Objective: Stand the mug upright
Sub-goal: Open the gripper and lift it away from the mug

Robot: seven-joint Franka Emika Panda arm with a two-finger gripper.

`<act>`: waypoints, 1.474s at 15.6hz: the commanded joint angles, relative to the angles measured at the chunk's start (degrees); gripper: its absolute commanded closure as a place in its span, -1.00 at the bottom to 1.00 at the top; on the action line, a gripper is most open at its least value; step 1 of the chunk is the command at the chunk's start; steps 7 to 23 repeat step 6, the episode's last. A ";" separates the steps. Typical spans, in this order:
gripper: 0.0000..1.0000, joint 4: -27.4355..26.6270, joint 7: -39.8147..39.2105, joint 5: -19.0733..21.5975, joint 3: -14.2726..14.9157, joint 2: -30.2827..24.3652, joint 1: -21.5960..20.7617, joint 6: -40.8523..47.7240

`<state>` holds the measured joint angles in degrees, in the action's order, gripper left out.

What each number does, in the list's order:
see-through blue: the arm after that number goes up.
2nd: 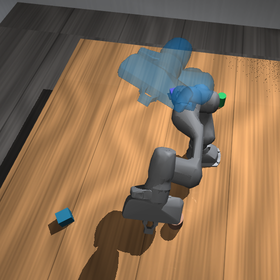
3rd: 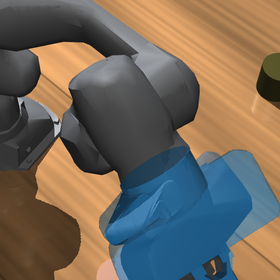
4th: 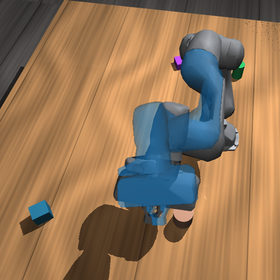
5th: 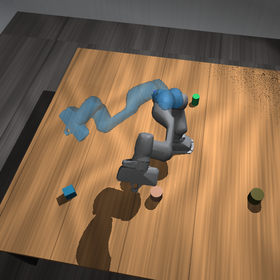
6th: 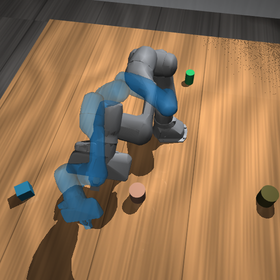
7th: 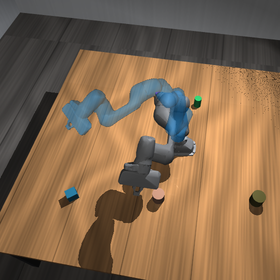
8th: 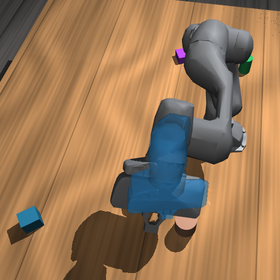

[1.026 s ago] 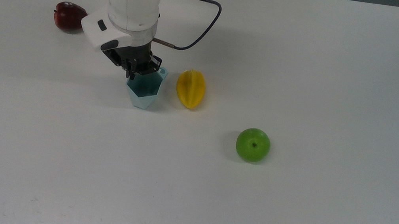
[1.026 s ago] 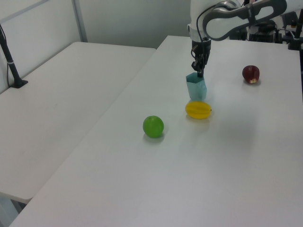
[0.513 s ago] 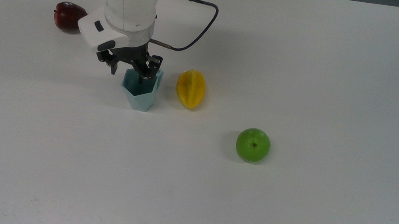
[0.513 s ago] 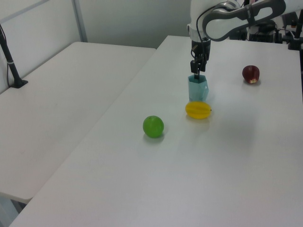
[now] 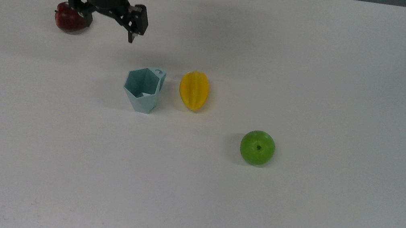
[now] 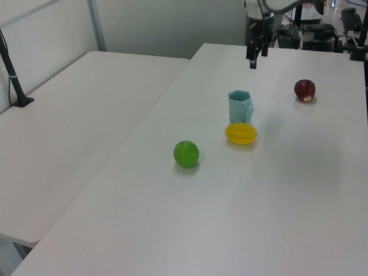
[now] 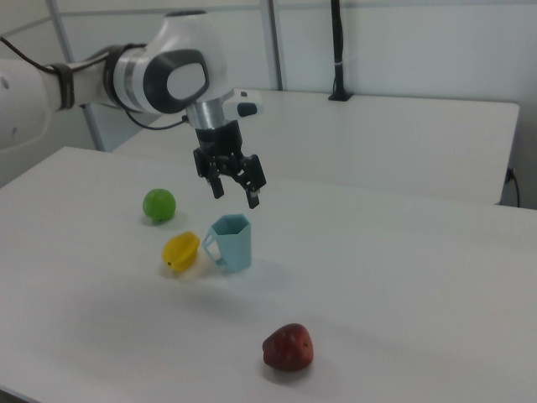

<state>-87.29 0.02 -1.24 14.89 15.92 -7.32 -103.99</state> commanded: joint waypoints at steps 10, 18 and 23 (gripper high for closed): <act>-1.00 -1.57 -7.22 2.11 2.60 -7.13 1.08 8.63; -1.00 -1.57 -7.22 2.11 2.60 -7.13 1.08 8.63; -1.00 -1.57 -7.22 2.11 2.60 -7.13 1.08 8.63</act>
